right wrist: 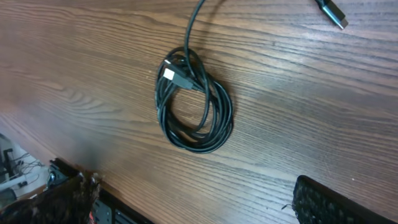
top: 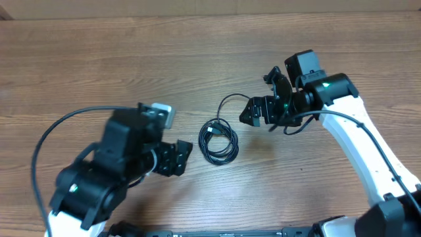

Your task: Untangle cables

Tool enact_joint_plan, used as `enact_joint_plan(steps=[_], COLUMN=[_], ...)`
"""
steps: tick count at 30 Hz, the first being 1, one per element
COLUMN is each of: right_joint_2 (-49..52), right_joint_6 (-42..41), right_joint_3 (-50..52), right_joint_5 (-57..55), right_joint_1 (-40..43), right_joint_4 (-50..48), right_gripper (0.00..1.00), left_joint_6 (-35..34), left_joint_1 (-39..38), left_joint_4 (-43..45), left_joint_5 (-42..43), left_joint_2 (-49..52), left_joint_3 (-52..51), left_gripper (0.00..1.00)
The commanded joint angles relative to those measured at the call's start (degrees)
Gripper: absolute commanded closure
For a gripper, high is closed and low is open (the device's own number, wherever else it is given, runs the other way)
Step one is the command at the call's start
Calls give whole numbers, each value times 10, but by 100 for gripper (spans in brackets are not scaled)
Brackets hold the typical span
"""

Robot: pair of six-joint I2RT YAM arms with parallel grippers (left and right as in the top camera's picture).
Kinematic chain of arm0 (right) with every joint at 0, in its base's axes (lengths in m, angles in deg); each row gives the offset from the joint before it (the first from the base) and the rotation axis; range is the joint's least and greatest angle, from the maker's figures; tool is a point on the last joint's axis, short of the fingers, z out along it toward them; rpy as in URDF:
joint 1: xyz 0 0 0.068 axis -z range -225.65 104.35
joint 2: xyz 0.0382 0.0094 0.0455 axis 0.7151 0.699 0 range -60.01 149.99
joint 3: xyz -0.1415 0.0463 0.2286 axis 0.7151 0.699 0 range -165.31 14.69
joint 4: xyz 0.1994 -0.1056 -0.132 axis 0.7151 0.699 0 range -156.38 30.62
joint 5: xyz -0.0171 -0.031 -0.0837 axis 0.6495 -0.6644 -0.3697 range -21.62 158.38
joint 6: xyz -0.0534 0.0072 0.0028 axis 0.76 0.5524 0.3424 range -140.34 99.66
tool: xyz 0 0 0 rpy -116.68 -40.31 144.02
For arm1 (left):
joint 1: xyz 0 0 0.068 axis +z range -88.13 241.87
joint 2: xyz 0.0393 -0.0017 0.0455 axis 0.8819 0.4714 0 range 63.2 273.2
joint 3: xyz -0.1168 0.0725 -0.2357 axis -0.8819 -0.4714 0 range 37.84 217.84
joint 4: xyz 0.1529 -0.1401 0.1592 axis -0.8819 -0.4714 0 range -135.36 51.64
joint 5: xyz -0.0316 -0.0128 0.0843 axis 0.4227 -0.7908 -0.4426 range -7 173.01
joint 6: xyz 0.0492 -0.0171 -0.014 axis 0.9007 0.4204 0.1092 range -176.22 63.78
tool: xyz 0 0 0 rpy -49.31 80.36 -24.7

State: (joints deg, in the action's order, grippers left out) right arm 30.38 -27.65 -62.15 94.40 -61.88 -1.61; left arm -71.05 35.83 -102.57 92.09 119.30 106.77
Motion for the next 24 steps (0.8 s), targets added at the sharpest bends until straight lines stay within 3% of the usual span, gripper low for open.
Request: enact_joint_plan(steps=[1, 13, 15, 18, 24], right_joint_2=[23, 133, 143, 152, 158], right_joint_6=[0, 31, 31, 31, 31], right_joint_3=[0, 0, 0, 0, 0], right_joint_5=[-11, -103, -104, -104, -106], right_joint_1=[-13, -110, -113, -114, -114], right_joint_4=[-4, -69, -81, -94, -121], right_gripper=[0, 0, 4, 20, 23], left_joint_6=[-28, -34, -34, -34, -34], left_joint_1=[-27, -45, -45, -45, -45], left_joint_4=[9, 30, 27, 26, 27], left_joint_5=[-37, -20, -20, -20, -20], left_joint_2=[25, 45, 45, 45, 45], left_joint_3=[-3, -3, -2, 0, 9], left_gripper=[17, 14, 14, 14, 12])
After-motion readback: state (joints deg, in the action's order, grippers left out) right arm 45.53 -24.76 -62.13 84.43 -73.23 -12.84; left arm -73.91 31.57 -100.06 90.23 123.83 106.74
